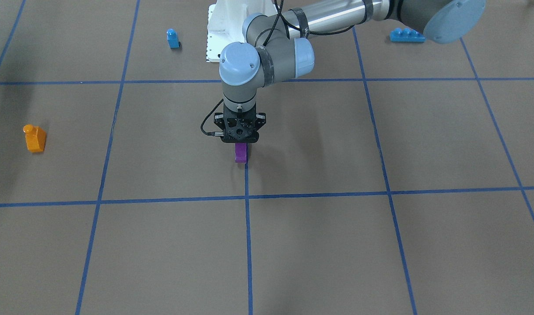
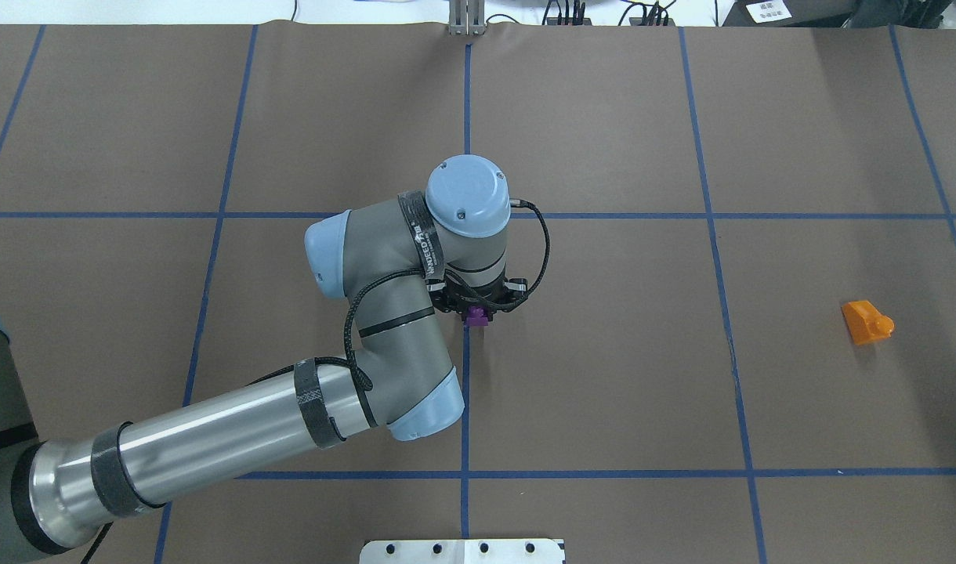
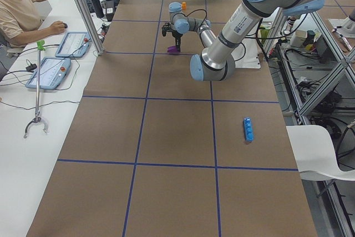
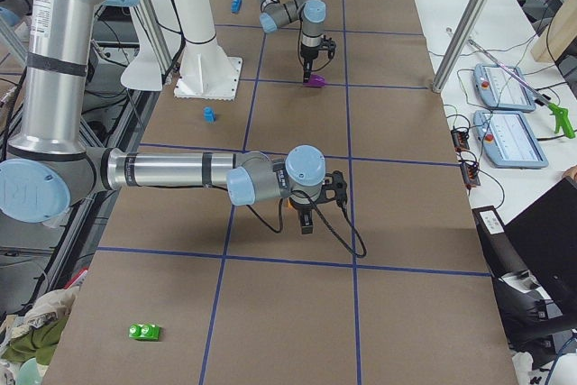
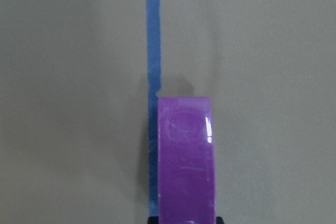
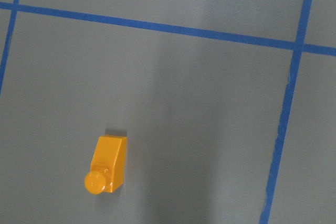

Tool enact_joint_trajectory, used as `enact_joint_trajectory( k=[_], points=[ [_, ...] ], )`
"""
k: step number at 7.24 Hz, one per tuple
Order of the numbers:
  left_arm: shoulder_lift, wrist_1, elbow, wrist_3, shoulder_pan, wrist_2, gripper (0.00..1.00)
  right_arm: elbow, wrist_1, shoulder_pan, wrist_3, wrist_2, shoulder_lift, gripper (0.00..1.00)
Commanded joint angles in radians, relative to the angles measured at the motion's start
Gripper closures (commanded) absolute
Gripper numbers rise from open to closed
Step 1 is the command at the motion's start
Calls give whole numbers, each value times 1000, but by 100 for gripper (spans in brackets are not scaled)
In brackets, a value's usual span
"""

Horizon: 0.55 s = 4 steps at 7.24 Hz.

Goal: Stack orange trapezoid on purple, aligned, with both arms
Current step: 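Carry the purple block with the left gripper to the table center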

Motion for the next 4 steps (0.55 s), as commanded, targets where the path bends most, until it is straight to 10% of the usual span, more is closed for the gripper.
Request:
enact_joint_trajectory(
  k=[1, 4],
  points=[
    [1, -1, 6, 1, -3, 6, 100, -1, 0, -5, 0, 0, 0, 0],
    [4, -9, 21, 52, -3, 5, 100, -1, 0, -11, 0, 0, 0, 0]
  ],
)
